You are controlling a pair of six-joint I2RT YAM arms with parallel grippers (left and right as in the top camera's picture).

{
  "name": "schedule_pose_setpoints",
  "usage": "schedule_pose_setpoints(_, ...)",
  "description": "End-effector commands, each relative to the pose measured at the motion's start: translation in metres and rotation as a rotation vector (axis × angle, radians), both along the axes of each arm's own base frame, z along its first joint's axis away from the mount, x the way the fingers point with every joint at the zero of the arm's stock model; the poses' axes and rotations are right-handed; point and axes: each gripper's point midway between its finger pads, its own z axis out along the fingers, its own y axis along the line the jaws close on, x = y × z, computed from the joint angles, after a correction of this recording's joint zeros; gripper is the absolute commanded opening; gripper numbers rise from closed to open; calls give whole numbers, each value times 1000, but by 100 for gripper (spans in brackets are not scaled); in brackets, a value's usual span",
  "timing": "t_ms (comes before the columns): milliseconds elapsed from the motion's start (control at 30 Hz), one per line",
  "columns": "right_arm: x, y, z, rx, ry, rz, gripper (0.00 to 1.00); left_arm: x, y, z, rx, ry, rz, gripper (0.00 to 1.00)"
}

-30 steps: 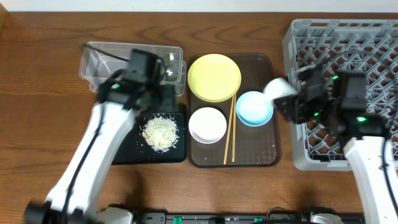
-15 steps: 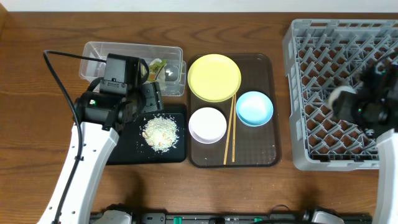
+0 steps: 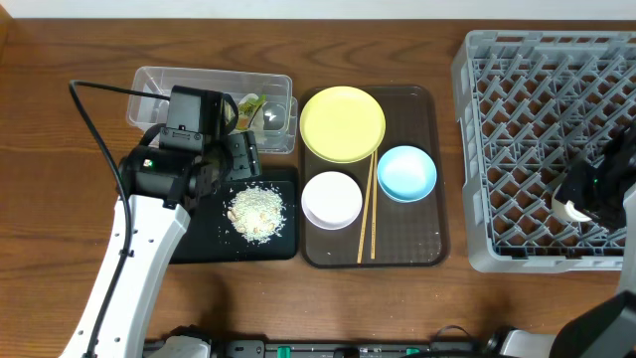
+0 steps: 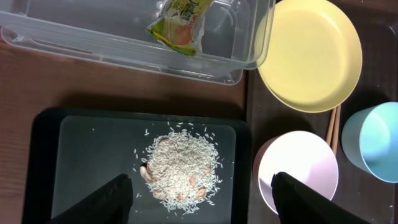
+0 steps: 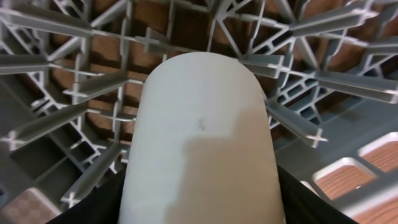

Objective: Sort waste into correct bins and load items into the dishwasher rack
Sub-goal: 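Place the white cup into the dish rack with the right gripper, then grasp the light-blue bowl with the right gripper and move it to the rack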

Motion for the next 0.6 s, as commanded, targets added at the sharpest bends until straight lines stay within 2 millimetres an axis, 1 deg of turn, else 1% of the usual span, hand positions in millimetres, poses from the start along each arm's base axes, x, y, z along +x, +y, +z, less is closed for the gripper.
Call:
schedule_pose_setpoints(0, 3, -4, -7, 21, 18, -27, 15, 0, 3, 1, 19, -3, -5, 74)
schedule_pose_setpoints(100, 4, -4, -18, 37, 49, -27, 17, 0, 3, 1, 19, -2, -5, 74)
schedule_pose_setpoints(133, 4, -4, -21, 41, 57, -27, 20, 0, 3, 0, 19, -2, -5, 74)
schedule_pose_setpoints(167, 4, -4, -23, 42, 60, -27, 30, 0, 3, 1, 19, -2, -5, 74)
schedule_pose_setpoints(200, 5, -5, -24, 44, 62, -28, 46, 0, 3, 1, 19, -2, -5, 74)
schedule_pose_setpoints(233, 6, -5, -25, 43, 58, -28, 56, 0, 3, 0, 19, -2, -5, 74)
schedule_pose_setpoints(267, 8, -5, -24, 43, 52, -27, 63, 0, 3, 0, 19, -2, -5, 74)
schedule_pose_setpoints(333, 10, -4, -22, 52, 36, -25, 83, 0, 3, 0, 19, -1, -5, 74)
schedule_pose_setpoints(400, 17, -1, -15, 69, 3, -20, 89, 0, 3, 0, 19, -1, -5, 74)
schedule_pose_setpoints(500, 28, 0, 0, 76, -58, -11, 87, -1, 3, 0, 20, 2, -5, 74)
schedule_pose_setpoints(567, 40, 6, 17, 100, -130, 8, 84, -2, 4, -1, 21, 9, -5, 74)
